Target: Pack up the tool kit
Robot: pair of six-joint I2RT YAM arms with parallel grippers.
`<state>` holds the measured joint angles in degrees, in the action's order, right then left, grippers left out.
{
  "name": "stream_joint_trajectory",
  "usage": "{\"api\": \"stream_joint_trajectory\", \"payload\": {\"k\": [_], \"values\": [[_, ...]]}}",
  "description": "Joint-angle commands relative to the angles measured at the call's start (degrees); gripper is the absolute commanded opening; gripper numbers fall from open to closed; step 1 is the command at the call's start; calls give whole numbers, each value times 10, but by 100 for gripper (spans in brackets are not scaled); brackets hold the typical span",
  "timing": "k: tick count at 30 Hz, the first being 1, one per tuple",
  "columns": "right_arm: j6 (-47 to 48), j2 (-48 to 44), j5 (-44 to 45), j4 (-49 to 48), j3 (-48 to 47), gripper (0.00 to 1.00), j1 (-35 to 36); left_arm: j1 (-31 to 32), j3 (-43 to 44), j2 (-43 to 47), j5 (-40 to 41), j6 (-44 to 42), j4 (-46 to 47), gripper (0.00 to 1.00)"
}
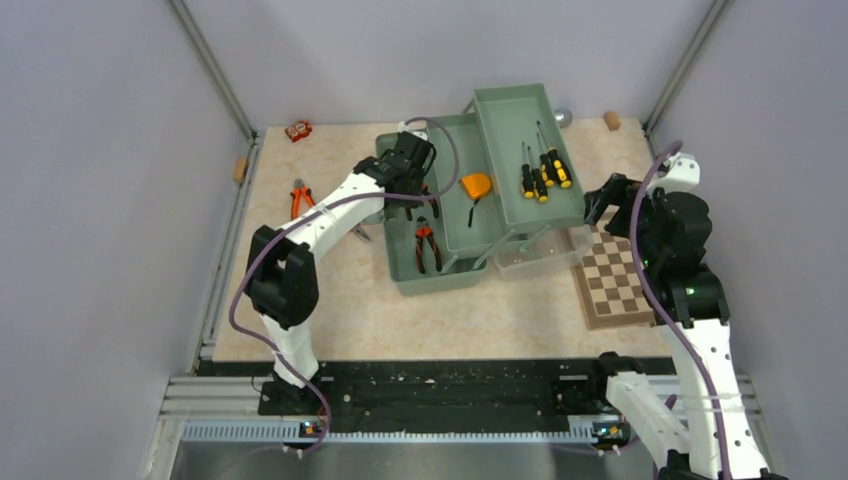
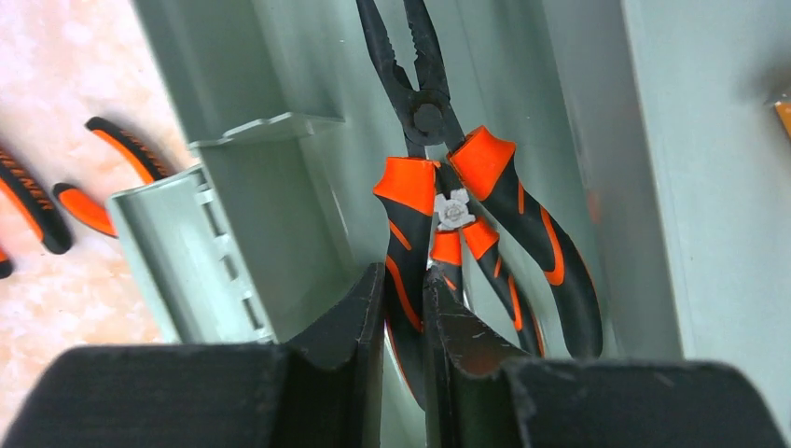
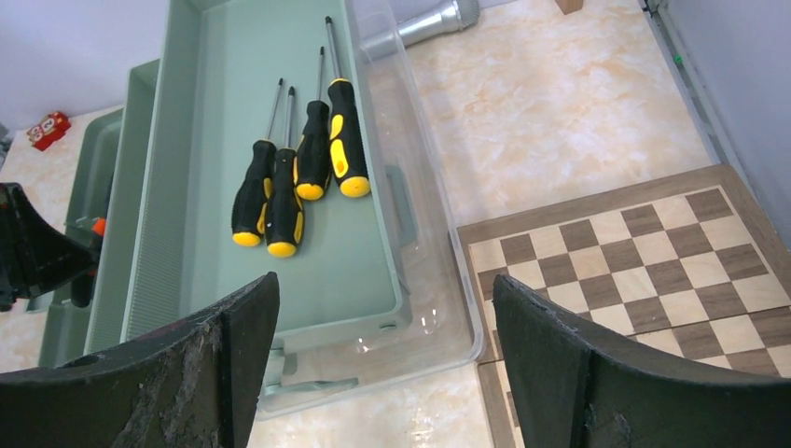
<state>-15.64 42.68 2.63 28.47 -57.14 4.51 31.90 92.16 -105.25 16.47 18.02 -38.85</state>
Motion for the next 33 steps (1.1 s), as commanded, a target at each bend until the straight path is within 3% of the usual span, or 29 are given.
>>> {"api": "stream_joint_trajectory", "payload": {"k": [1,13,19,26,29,33], "values": [[14,-10,16,0,-27,84,6,2,38,-22,-7,29,28,0],[19,-18,21,11,-29,84,5,-7,37,-104,30,49,125,3],[23,-25,27,22,-30,84,6,-21,38,-123,16,49,135,24],[25,-33,30,27,-29,84,5,-21,8,-58,0,46,144,59],[23,-33,27,27,-29,85,6,-22,-1,-15,-1,48,135,66],[23,-35,27,27,-28,85,5,-31,-23,54,4,48,127,67]]}}
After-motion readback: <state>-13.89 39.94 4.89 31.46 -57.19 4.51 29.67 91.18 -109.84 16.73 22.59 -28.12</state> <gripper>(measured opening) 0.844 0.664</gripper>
